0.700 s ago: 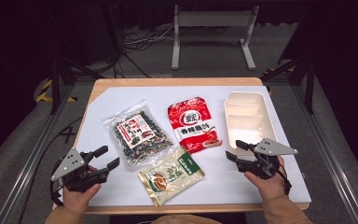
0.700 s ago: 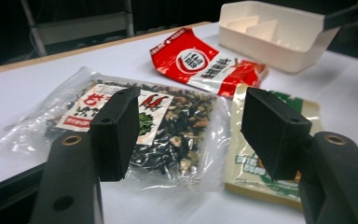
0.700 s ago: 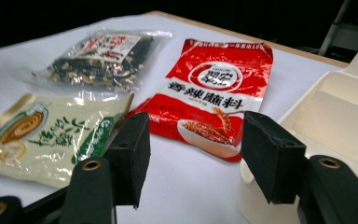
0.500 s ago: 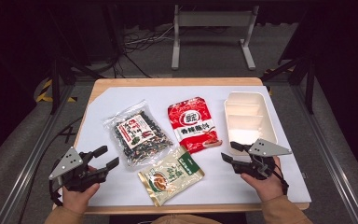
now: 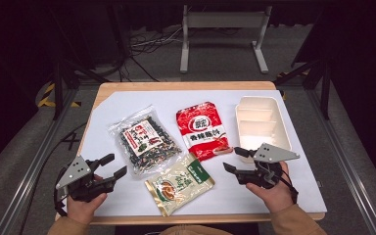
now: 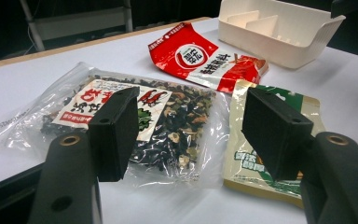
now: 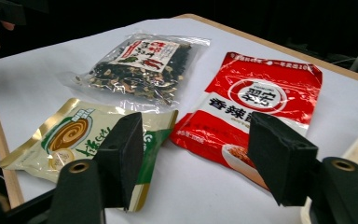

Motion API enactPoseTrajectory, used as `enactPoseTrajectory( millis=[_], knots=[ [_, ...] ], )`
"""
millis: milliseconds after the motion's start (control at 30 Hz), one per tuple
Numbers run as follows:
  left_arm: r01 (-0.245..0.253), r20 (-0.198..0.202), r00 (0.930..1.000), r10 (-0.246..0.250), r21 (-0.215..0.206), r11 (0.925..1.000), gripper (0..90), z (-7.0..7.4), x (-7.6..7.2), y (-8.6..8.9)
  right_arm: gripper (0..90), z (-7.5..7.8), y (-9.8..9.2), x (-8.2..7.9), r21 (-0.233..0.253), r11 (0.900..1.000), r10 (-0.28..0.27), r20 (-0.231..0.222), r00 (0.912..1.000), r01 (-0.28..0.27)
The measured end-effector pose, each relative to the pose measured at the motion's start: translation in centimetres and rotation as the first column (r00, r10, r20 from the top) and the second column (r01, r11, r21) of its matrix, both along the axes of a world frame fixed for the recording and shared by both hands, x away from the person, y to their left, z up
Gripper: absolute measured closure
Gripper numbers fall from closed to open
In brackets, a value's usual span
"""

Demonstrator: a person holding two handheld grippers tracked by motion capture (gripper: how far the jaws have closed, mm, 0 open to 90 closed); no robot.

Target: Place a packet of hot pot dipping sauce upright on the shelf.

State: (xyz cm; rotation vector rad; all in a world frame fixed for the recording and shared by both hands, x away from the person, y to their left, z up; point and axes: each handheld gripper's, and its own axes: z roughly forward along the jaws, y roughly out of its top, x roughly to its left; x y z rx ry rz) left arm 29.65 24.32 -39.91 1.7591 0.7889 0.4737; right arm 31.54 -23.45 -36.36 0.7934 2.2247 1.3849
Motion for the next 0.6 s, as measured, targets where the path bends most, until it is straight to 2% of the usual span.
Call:
enactPoseTrajectory(
  millis=[367,600],
  knots=[
    [0.001,-0.003,1.0000,-0.001,0.010,1.0000,36.3,-0.2,0.0,-0.1,29.7,0.4,2.5,0.4,-0.014,0.997,0.079,-0.018,0.9967,-0.079],
    [0.007,-0.003,1.0000,-0.007,0.020,0.9998,36.2,-0.2,0.1,-0.3,29.0,0.3,3.7,0.9,-0.012,0.994,0.109,-0.054,0.9925,-0.110]
  ],
)
